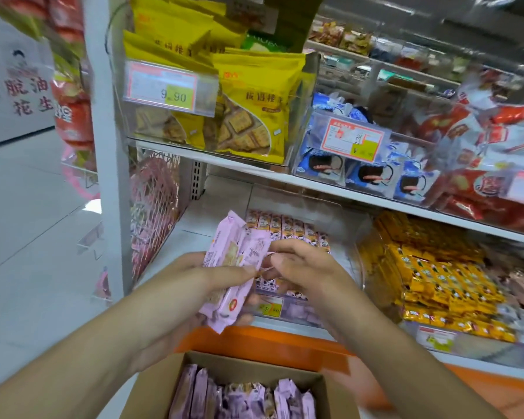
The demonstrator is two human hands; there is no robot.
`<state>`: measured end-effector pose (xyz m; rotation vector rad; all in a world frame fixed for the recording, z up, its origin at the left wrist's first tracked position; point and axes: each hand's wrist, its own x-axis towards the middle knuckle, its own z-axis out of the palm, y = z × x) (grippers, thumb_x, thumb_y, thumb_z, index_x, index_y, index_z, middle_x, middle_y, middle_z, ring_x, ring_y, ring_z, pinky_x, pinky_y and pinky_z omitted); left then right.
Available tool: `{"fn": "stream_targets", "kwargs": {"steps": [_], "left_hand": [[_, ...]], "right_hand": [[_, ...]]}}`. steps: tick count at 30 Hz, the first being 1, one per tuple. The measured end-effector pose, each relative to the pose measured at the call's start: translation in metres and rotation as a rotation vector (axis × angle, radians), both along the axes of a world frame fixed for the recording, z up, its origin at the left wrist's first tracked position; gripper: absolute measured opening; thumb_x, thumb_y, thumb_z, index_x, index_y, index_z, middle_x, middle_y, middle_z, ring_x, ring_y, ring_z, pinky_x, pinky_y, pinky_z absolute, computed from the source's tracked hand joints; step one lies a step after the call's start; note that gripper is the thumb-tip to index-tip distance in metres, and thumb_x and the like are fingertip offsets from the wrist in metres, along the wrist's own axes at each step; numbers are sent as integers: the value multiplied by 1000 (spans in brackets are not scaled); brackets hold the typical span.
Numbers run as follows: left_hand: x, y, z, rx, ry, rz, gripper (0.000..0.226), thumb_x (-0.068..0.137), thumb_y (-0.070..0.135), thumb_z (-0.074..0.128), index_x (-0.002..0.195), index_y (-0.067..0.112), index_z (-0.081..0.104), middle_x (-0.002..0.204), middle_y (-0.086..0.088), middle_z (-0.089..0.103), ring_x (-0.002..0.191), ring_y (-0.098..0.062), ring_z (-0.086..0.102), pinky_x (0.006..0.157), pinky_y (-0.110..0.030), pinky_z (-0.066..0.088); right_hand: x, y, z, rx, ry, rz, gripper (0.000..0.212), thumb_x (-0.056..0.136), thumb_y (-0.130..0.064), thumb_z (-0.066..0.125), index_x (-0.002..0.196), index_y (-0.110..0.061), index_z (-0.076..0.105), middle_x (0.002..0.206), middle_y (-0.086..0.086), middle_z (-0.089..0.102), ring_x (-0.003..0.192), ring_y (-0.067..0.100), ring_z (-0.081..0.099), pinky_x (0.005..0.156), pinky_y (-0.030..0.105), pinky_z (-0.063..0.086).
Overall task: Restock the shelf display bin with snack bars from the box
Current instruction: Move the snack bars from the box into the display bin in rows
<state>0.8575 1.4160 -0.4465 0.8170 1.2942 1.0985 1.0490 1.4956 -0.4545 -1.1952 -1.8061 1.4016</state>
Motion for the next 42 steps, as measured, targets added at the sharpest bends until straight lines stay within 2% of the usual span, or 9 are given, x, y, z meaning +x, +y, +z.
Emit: {"fn": "stream_targets", "kwargs": {"steps": [5,7,12,21,25,30,33,37,42], "left_hand": [[25,-12,-1,85,46,-122,42,65,43,91,98,19,81,103,-16,79,108,-41,72,99,-62,55],[31,-14,-4,98,47,-173,43,70,45,85,104,19,80,106,-14,79,109,-38,73,100,-59,55],[42,-16,-7,95,-31,-171,29,87,22,81,116,18,77,109,-12,78,95,-30,76,97,-58,58],[58,-14,-7,124,88,-169,37,85,31,78,118,16,75,102,-14,80,90,-31,77,97,-61,52],[61,-13,-9,221,279,-60,17,85,21,85,100,24,77,89,3,80,79,-18,73,68,-20,52],[68,-14,-9,286,386,-46,28,80,20,86,93,43,79,87,24,78,74,7,70,64,-8,49],[64,-11,-12,266,399,-20,12,88,32,77,99,28,76,64,13,72,54,3,59,50,-9,43],[56,-11,-13,234,437,10,16,95,40,68,101,27,75,71,3,75,53,-1,59,51,-12,44],[31,0,-13,173,351,157,19,96,37,70,97,18,73,79,-12,71,68,-21,70,59,-27,59]], "right_hand": [[21,-23,2,130,60,-18,46,87,-51,76,99,-7,69,101,28,64,89,25,67,80,46,59],[31,-22,0,81,140,-46,38,83,-41,79,104,-9,74,104,28,69,94,37,70,83,54,60],[56,-21,7,-34,349,25,30,99,0,62,126,-10,71,117,14,76,109,35,72,92,37,57],[74,-17,8,3,367,-18,38,100,13,51,122,-11,72,126,22,65,116,36,66,109,59,47],[77,-16,13,1,314,-45,26,101,-7,62,116,-23,76,118,14,71,102,29,68,80,43,58],[78,-18,11,52,223,-117,15,98,-14,71,109,-23,76,96,8,77,75,30,72,72,41,62],[79,-14,4,17,222,-191,21,94,-12,77,111,-25,74,110,7,78,94,28,77,95,54,59],[71,-15,3,-18,247,-226,19,94,-9,75,111,-13,66,96,10,80,83,25,76,89,42,60],[61,0,9,48,293,-298,28,98,-2,69,113,-24,74,105,14,75,89,28,79,90,43,62]]}}
